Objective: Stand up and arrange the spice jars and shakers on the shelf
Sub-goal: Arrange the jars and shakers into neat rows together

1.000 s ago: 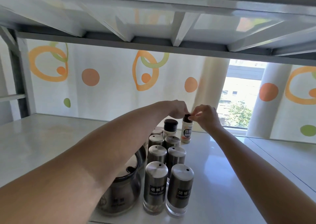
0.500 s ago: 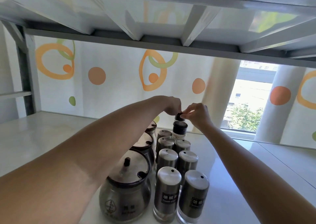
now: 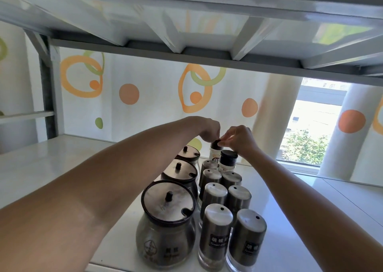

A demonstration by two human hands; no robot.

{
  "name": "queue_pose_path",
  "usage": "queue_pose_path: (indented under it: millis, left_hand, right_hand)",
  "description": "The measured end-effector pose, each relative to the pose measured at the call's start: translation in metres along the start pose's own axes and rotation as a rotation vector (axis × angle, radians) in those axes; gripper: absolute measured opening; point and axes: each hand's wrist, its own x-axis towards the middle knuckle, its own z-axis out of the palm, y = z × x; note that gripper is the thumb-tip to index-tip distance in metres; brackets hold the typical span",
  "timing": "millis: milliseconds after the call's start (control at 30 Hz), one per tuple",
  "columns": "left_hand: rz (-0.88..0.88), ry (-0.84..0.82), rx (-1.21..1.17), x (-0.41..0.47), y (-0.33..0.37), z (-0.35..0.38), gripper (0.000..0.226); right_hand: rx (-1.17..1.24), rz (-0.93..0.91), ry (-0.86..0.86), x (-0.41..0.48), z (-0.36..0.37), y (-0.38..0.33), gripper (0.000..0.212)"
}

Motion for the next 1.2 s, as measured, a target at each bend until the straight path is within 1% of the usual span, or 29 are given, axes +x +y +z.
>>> queue_pose_path:
  millis: [133,167,267,333,433,900,1200]
  left_hand:
    - [0.006,-0.003,0.019,-0.003,-0.003,-0.001,0.043]
    - [0.007,-0.004,0.022,-0.003,-0.004,-0.001,0.044]
    - [0.006,-0.004,0.025,-0.004,-0.006,0.0,0.044]
    - [0.004,0.004,0.019,-0.005,-0.007,-0.001,0.044]
    - [0.002,0.011,0.014,-0.008,-0.008,-0.001,0.044]
    - [0.0,0.009,-0.023,-0.025,-0.011,0.0,0.043]
    - [0.038,-0.019,-0.043,-0.029,-0.017,0.004,0.041]
  right_hand:
    - [-0.003,-0.011,-0.042,-0.001,-0.003,-0.005,0.013]
    - [-0.012,-0.015,-0.054,0.0,-0.004,-0.006,0.016]
    - [-0.077,-0.022,-0.106,0.003,-0.007,-0.012,0.01]
    - [-0.113,-0.029,-0.14,0.005,-0.008,-0.016,0.014]
    - [-0.142,-0.031,-0.169,0.004,-0.009,-0.021,0.015]
    - [-0.213,-0.054,-0.186,-0.005,-0.008,-0.038,0.017]
    - [-0.258,-0.071,-0.194,-0.013,-0.011,-0.046,0.019]
